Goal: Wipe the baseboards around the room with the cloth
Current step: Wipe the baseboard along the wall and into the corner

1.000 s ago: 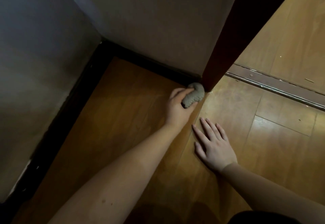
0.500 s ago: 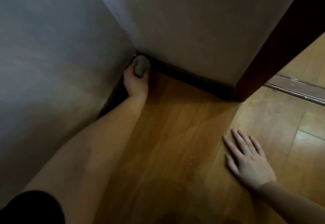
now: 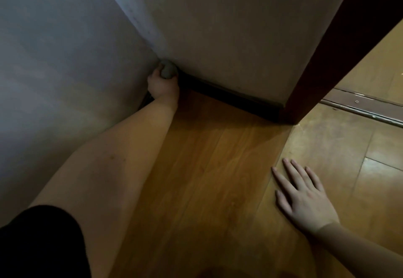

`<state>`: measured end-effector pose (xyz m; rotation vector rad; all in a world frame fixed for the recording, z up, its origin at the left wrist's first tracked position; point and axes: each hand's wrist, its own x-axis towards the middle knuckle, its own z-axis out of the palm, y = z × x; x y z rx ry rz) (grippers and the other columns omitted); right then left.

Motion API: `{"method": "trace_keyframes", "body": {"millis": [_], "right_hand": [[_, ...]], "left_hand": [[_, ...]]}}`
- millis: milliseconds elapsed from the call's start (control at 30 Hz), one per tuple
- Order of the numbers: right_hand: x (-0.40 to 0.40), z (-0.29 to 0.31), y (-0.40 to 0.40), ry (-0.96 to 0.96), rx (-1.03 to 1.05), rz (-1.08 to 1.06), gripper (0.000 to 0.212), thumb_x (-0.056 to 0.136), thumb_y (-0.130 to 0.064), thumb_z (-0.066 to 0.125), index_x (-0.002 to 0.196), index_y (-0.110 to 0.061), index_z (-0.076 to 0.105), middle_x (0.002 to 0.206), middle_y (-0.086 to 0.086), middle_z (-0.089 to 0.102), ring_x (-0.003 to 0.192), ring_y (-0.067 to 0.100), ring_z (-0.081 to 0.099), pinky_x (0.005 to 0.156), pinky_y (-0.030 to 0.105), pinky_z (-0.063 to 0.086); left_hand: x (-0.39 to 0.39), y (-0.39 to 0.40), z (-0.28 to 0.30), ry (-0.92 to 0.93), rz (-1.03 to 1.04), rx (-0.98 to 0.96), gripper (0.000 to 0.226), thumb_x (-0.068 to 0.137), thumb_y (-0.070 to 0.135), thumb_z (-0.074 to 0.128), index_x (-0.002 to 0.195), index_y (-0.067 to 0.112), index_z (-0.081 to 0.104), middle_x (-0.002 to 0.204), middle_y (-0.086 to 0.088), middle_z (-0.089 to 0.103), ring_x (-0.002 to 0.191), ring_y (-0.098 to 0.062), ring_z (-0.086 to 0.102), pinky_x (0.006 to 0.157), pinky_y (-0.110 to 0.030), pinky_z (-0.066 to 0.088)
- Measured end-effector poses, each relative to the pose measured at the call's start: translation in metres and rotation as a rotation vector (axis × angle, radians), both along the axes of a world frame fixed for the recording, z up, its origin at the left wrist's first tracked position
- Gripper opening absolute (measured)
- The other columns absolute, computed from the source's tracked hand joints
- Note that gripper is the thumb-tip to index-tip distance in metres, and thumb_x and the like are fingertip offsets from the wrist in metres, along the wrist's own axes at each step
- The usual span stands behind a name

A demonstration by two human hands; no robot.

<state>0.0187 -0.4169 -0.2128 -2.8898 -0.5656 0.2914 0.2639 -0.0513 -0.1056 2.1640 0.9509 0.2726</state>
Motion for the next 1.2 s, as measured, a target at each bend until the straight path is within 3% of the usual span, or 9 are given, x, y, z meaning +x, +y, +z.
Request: {"method": "trace_keyframes", "body": {"millis": [200,300,500,767,933,1133,1200], "right_hand": [[0.001,0.000,-0.001,0.016,-0.007,0.006,0.062,0.097,-0.052,0.031,0.154,-0.027,0.030,0.160,0.009,0.026,0.150,0.022,0.013,0.121,0.045,0.013],[0.001,-0.001,-0.002,0.020,-0.016,0.008,0.062,0.098,-0.053,0.031,0.155,-0.028,0.027,0.161,0.008,0.024,0.151,0.021,0.011,0.121,0.045,0.012],[0.001,0.000,-0.002,0.018,-0.032,0.015,0.062,0.099,-0.052,0.032,0.155,-0.029,0.025,0.162,0.008,0.022,0.151,0.022,0.010,0.122,0.044,0.010],[0.003,-0.001,-0.004,0.037,-0.051,0.014,0.060,0.100,-0.054,0.027,0.156,-0.031,0.022,0.163,0.008,0.020,0.152,0.022,0.008,0.122,0.044,0.008],[0.005,-0.002,-0.005,0.052,-0.051,0.011,0.059,0.101,-0.054,0.023,0.155,-0.031,0.022,0.163,0.007,0.019,0.152,0.022,0.009,0.122,0.045,0.009],[0.004,-0.002,-0.005,0.049,-0.056,0.014,0.059,0.101,-0.052,0.025,0.155,-0.030,0.024,0.163,0.007,0.019,0.152,0.021,0.008,0.123,0.043,0.003],[0.004,-0.004,-0.005,0.041,-0.054,0.016,0.059,0.101,-0.052,0.025,0.155,-0.030,0.023,0.163,0.007,0.019,0.152,0.021,0.008,0.123,0.043,0.004]], "left_hand": [[-0.028,-0.044,-0.011,-0.096,0.001,-0.154,0.058,0.078,0.021,0.078,0.133,0.021,0.062,0.128,-0.003,0.063,0.116,-0.018,0.060,0.102,-0.024,0.044],[-0.044,-0.075,-0.018,-0.100,-0.021,-0.211,0.055,0.078,0.021,0.079,0.130,0.023,0.063,0.123,0.001,0.062,0.112,-0.016,0.061,0.103,-0.034,0.049],[-0.070,-0.128,-0.022,-0.141,-0.112,-0.193,0.038,0.076,0.021,0.078,0.112,0.019,0.066,0.109,0.002,0.053,0.099,-0.020,0.059,0.095,-0.040,0.051],[-0.105,-0.187,-0.017,-0.139,-0.339,-0.136,0.041,0.076,0.017,0.081,0.115,0.015,0.069,0.115,-0.003,0.057,0.098,-0.017,0.059,0.086,-0.025,0.046],[-0.121,-0.217,-0.017,-0.141,-0.460,-0.131,0.040,0.077,0.015,0.080,0.116,0.014,0.070,0.120,-0.004,0.056,0.104,-0.018,0.058,0.090,-0.027,0.047],[-0.137,-0.219,-0.017,-0.086,-0.826,-0.137,0.043,0.072,0.011,0.083,0.114,0.014,0.073,0.113,-0.004,0.061,0.103,-0.016,0.060,0.088,-0.020,0.045],[-0.144,-0.211,-0.020,-0.084,-0.861,-0.150,0.046,0.073,0.012,0.083,0.117,0.016,0.071,0.116,-0.002,0.060,0.106,-0.013,0.058,0.090,-0.017,0.044]]}}
